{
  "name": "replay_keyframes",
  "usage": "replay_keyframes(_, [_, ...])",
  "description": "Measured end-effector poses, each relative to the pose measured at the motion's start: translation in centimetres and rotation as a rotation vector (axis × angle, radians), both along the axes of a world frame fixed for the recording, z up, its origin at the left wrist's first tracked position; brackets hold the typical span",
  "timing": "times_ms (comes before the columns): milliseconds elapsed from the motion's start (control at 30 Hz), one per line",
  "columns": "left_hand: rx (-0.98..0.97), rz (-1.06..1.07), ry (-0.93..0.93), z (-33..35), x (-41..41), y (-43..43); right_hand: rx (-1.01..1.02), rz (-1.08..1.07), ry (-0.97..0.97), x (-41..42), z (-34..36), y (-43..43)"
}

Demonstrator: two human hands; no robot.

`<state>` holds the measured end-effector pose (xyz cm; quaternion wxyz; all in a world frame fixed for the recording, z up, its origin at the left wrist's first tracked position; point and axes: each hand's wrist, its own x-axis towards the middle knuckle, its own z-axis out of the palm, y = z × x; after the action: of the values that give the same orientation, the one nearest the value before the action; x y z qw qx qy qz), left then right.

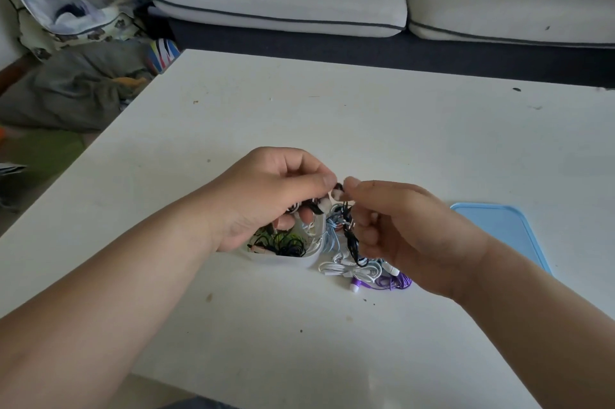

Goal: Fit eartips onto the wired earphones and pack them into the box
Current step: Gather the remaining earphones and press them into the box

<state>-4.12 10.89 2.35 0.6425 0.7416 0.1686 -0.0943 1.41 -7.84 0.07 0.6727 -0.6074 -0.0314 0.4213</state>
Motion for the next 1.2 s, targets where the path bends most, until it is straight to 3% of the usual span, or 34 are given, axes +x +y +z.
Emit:
replay_keyframes(167, [-0.200,0.073,-0.001,0.4,0.4,-0.5,0.137,-0.169,0.190,0.4,0.1,-0.4])
replay_keyframes(500, [-0.267,0.073,-0.027,0.3,0.7,-1.7,0.214,-0.240,0.041,0.1,0.6,-1.0])
replay_keyframes(800, [-0.285,0.086,-0.024,0.8,1.2,-3.6,0.007,-0.367,-0.112,0.5,0.4,-2.0])
replay_keyframes(1033, [-0.242,0.078,-0.046,0.9,1.5,-4.7,0.171,-0.299,-0.049,0.6,0.5,-3.4])
replay_keyframes(1200, [0.011,0.031,-0.141,0.9,1.6,-4.9,0.143,-0.369,-0.061,0.8,0.8,-4.1])
